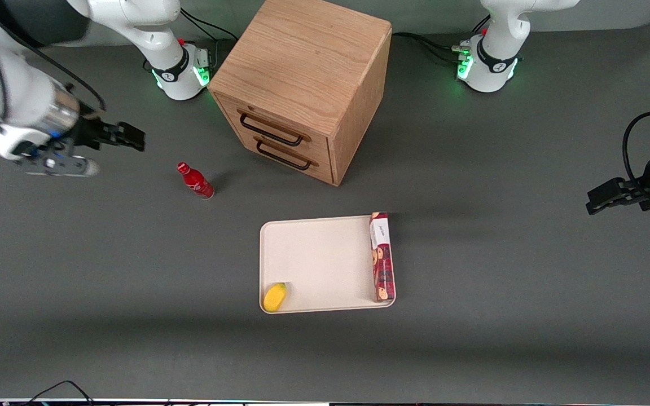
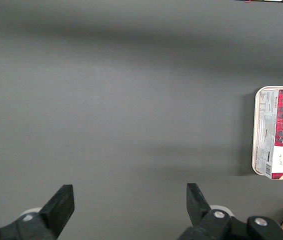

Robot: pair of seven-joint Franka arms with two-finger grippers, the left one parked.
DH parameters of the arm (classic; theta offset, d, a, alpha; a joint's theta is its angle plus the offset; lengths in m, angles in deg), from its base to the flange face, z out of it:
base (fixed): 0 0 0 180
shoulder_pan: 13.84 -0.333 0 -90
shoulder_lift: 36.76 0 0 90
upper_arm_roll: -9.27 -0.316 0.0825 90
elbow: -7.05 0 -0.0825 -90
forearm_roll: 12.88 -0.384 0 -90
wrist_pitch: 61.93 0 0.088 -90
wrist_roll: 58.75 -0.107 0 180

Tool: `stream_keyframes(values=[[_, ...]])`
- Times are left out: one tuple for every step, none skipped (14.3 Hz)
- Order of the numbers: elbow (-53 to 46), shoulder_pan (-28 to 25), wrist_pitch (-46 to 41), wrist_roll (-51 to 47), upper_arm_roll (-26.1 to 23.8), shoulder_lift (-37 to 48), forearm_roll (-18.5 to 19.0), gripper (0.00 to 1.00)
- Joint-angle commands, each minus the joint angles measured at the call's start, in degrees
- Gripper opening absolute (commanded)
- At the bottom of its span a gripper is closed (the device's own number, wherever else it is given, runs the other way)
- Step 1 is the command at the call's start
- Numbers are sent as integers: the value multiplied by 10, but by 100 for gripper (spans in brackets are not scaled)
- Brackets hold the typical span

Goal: Place coke bottle on tray
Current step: 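Lower the right gripper over the bottle and close it around the bottle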

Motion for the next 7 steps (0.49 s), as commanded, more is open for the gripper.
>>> stream_keyframes(values=[[214, 0, 158, -9, -1, 92, -14, 100], [260, 0, 208, -13, -4, 94, -19, 100], [291, 0, 243, -32, -7, 89, -21, 100], [320, 0, 278, -48, -16, 89, -21, 100], [348, 0, 313, -54, -33, 89, -21, 100], [373, 1, 346, -57, -39, 89, -21, 100], [399, 0, 382, -63, -40, 89, -21, 100]])
